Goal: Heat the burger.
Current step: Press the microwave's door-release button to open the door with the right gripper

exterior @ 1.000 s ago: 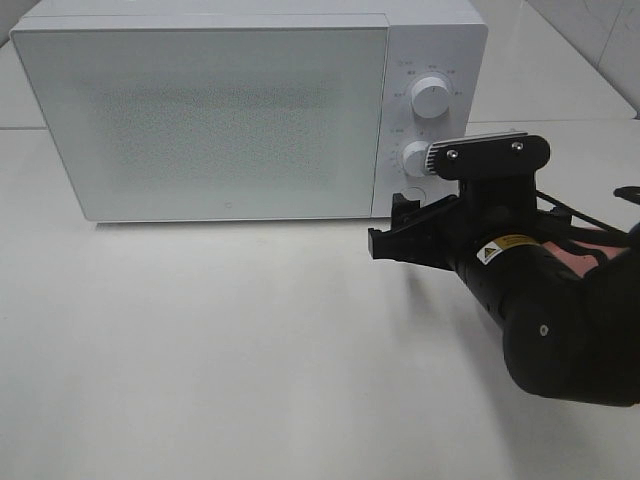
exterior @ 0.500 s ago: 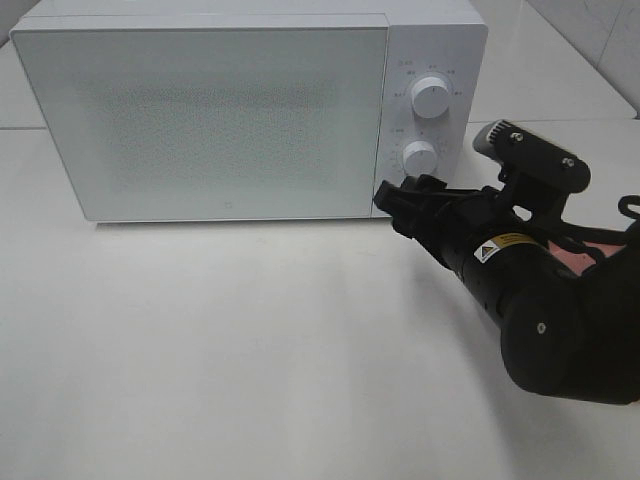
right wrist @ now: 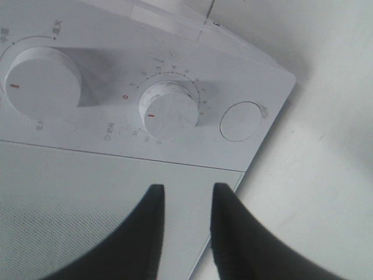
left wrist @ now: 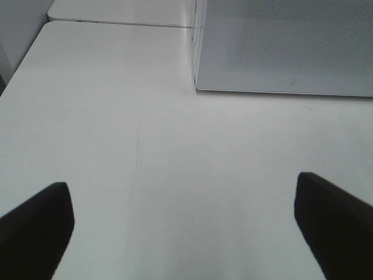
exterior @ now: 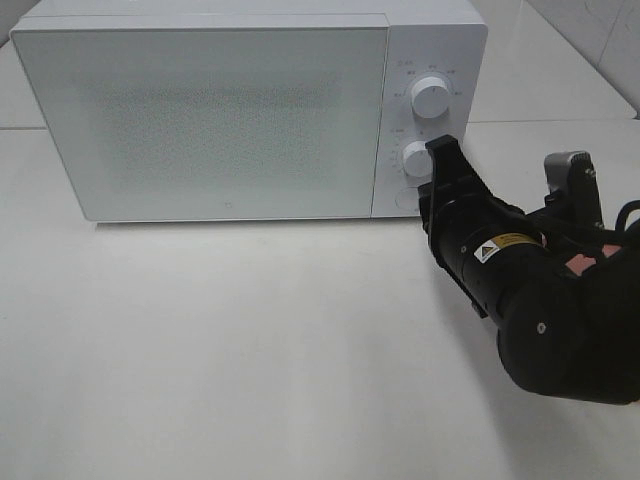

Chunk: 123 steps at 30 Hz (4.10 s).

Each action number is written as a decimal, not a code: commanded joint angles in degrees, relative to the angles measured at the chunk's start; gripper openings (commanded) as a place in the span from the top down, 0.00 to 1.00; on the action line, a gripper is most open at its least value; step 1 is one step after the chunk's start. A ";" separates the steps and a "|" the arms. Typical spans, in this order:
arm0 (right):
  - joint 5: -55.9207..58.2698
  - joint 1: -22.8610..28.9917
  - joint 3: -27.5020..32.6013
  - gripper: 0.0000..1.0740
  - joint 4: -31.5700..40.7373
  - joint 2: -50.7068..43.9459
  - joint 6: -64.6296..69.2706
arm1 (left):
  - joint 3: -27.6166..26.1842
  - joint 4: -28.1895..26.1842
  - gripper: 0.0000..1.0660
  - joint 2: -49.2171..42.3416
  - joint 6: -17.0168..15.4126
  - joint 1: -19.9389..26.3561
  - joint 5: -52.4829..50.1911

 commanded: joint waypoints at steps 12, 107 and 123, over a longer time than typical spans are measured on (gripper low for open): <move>3.38 0.17 -0.69 1.00 2.58 0.57 10.20 | 0.11 -0.52 0.09 -1.26 -0.11 0.17 0.17; -0.40 -11.80 -30.77 1.00 -2.81 23.09 9.63 | 0.11 -0.40 0.09 -1.26 -0.11 0.17 0.17; 3.50 -11.75 -28.59 1.00 -2.81 20.80 9.63 | 0.11 -0.40 0.09 -1.26 -0.11 0.17 0.17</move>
